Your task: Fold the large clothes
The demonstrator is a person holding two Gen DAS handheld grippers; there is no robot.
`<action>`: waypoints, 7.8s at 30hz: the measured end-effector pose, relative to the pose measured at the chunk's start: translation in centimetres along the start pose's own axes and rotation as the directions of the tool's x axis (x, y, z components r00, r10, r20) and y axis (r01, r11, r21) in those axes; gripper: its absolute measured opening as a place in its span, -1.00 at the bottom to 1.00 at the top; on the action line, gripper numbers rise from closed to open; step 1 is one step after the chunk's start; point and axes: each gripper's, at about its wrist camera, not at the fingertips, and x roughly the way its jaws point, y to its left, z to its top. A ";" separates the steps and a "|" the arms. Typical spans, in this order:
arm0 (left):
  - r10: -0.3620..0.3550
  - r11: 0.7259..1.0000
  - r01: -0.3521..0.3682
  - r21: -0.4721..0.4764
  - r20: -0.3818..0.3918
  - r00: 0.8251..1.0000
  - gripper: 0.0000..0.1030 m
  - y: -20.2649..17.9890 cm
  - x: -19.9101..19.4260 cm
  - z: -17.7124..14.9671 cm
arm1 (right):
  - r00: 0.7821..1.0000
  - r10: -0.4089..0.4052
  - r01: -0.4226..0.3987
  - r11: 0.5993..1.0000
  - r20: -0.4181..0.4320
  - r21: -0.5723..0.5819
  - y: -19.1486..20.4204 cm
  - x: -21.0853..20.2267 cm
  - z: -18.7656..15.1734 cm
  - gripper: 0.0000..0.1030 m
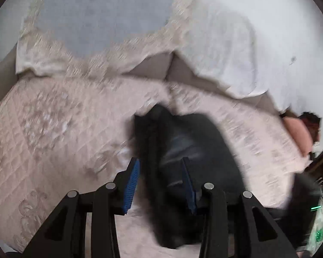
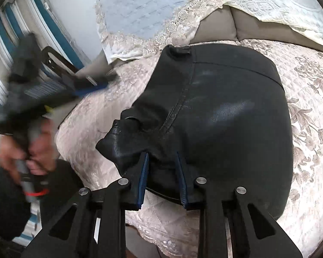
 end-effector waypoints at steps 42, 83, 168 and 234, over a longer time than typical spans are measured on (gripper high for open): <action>0.188 0.982 -0.189 -0.001 -0.085 0.978 -0.58 -2.0 13.5 3.0 | 0.947 -0.295 0.272 0.947 0.126 0.172 -6.0 -5.5 1.9 -0.92; 0.211 0.975 -0.209 0.069 -0.025 0.977 -0.36 -1.0 10.1 -4.2 | 0.951 -0.299 0.293 0.952 0.078 0.085 -4.3 -3.6 -1.7 -0.64; 0.072 0.997 -0.073 -0.009 -0.077 0.994 0.09 0.9 10.3 -3.4 | 0.997 -0.070 0.059 0.958 0.031 0.282 -12.9 -2.3 1.2 0.28; 0.084 0.996 -0.083 0.022 -0.002 0.997 -0.53 12.1 4.7 5.4 | 0.977 0.201 -0.209 0.964 0.065 0.166 -2.6 5.8 13.1 -0.59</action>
